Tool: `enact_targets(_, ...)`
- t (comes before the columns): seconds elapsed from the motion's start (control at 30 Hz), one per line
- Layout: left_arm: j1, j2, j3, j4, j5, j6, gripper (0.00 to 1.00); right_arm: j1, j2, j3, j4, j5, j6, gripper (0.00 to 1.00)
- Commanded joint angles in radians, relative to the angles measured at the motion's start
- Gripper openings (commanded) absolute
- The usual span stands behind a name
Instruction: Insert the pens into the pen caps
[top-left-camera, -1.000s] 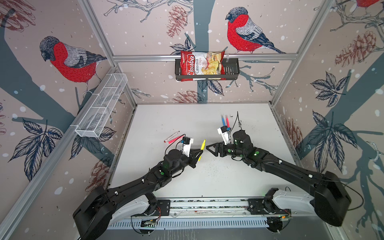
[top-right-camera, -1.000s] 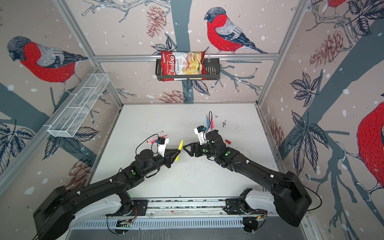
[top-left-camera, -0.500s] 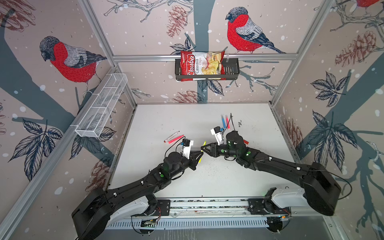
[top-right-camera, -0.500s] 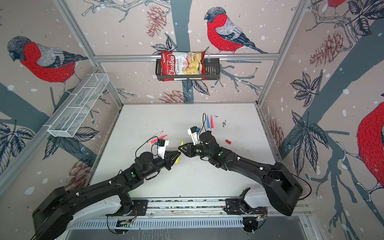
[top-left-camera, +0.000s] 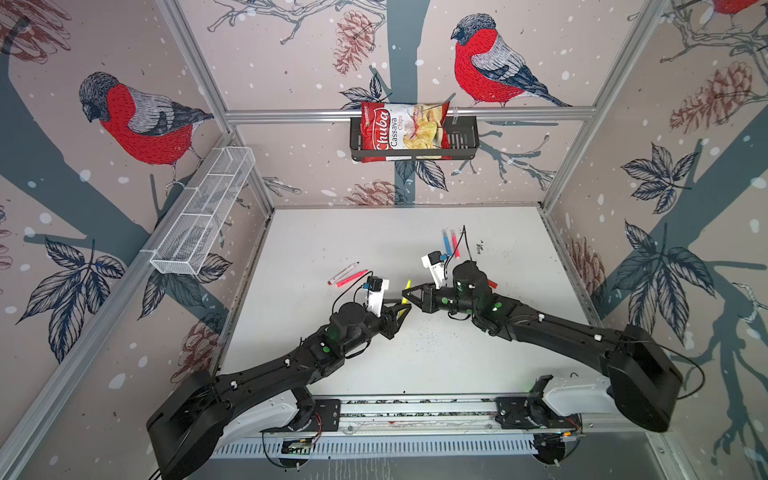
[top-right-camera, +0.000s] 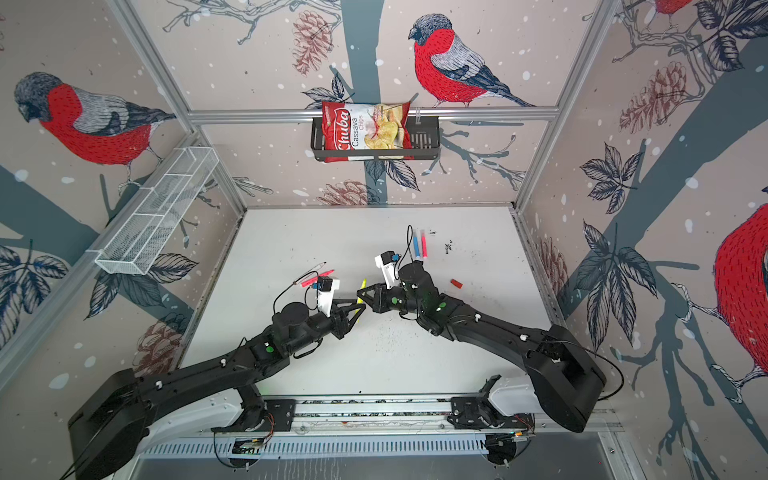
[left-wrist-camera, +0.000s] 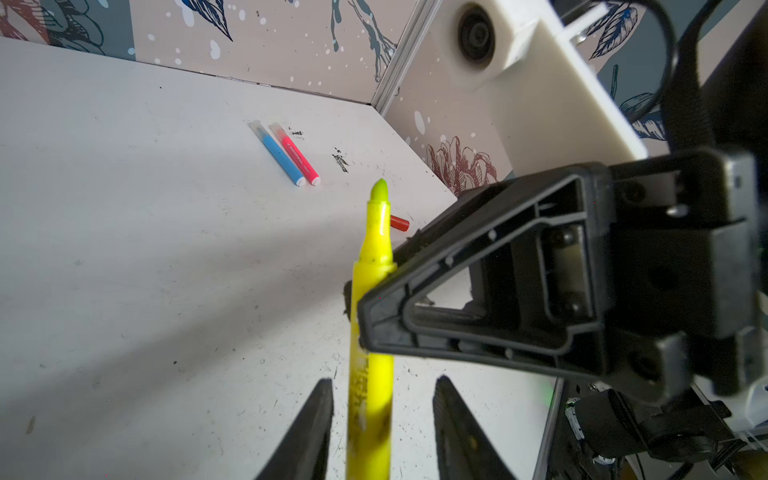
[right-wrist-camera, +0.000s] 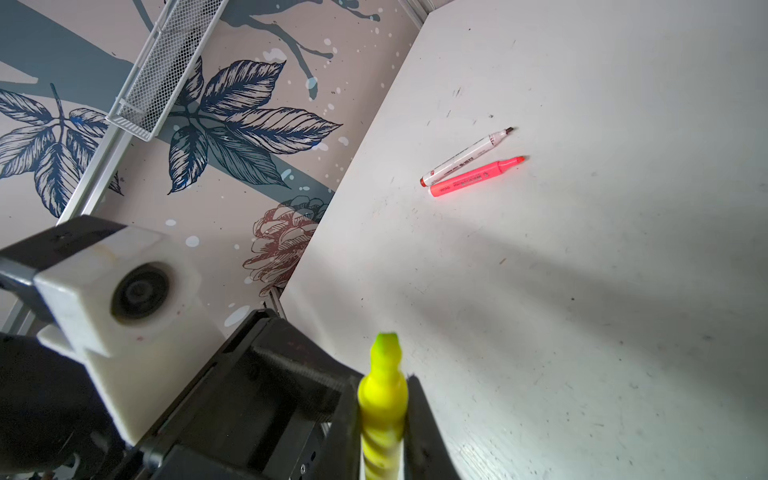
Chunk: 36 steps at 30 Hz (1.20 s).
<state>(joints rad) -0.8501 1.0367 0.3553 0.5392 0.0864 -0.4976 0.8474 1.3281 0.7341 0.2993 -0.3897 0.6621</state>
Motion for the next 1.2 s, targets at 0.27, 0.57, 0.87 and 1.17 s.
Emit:
enact_targets(0.27, -0.001, 0.03, 0.017, 0.029, 0.002, -0.003, 0.16, 0.002, -0.024, -0.016, 0.04, 0.002, 0.004, 0.08)
enact_targets(0.57, -0.001, -0.024, -0.005, 0.017, -0.035, 0.004, 0.03, -0.003, -0.063, -0.008, -0.067, 0.087, -0.04, 0.64)
enact_targets(0.87, -0.001, -0.088, -0.055, 0.026, -0.066, 0.005, 0.03, -0.239, -0.196, -0.034, -0.435, 0.493, -0.016, 0.8)
enact_targets(1.17, 0.0, -0.087, -0.059, 0.024, -0.057, 0.01, 0.04, -0.468, -0.101, -0.057, -0.611, 0.62, -0.048, 0.66)
